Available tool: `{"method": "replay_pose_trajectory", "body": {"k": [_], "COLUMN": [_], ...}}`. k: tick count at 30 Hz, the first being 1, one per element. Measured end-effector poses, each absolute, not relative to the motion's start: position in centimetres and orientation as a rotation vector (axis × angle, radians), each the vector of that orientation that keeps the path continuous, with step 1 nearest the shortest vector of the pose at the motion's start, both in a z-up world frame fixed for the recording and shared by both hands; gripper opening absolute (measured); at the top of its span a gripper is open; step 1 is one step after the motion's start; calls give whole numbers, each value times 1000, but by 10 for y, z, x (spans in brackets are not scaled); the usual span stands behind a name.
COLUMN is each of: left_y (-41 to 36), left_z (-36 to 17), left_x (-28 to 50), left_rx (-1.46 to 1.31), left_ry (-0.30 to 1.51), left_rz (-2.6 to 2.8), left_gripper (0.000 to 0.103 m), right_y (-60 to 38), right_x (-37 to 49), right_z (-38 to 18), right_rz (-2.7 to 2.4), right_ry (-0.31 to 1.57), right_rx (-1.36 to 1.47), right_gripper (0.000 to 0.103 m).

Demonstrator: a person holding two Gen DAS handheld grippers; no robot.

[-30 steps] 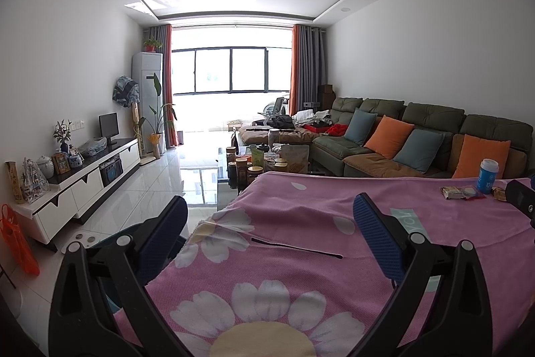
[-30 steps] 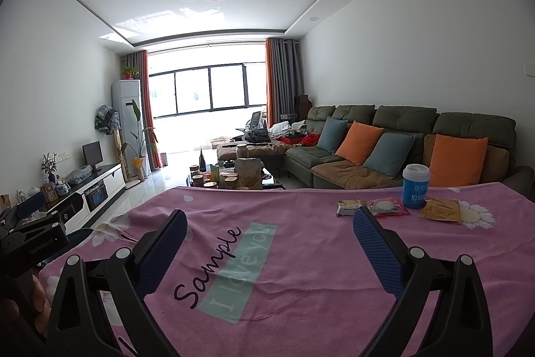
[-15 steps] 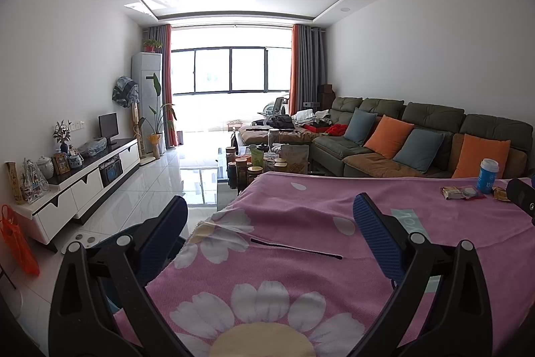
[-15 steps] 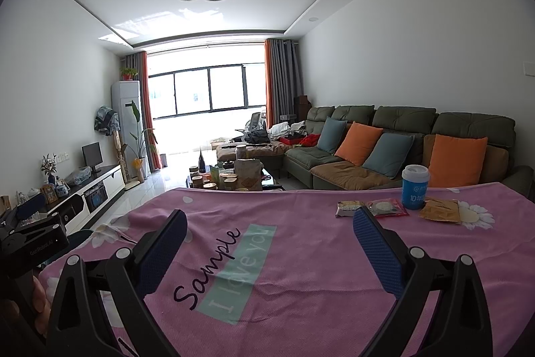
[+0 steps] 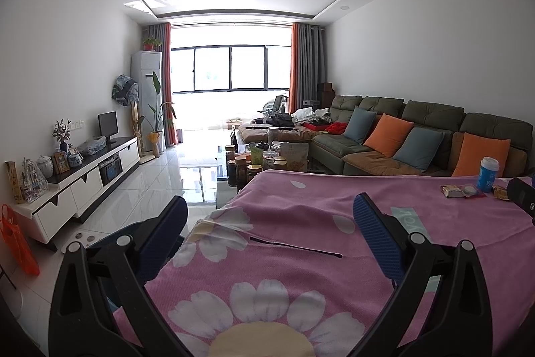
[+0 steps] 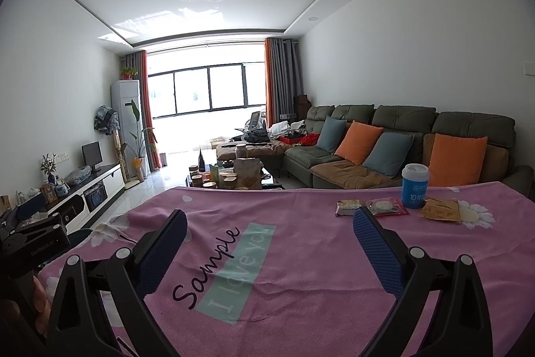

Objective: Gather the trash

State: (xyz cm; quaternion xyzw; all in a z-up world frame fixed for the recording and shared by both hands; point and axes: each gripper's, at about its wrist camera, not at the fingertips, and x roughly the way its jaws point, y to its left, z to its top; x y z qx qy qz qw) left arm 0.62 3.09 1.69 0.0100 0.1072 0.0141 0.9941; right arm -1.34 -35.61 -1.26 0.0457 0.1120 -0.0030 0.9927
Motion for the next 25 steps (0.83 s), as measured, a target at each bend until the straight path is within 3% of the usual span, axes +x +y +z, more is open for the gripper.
{"method": "replay_pose_trajectory", "body": {"k": [15, 25], "left_y": [27, 11], "left_z": [2, -16], "left_x": [38, 88], "left_rx": [27, 48], "left_ry": [366, 575], "left_rz": [-13, -73], "left_gripper": [97, 97], "right_y": [-367, -395], "right_x": [-11, 0], "right_z": [-22, -29], "right_rz": [-33, -40], "right_ry": [275, 373], "right_rx": [124, 141], "right_gripper": [96, 96]}}
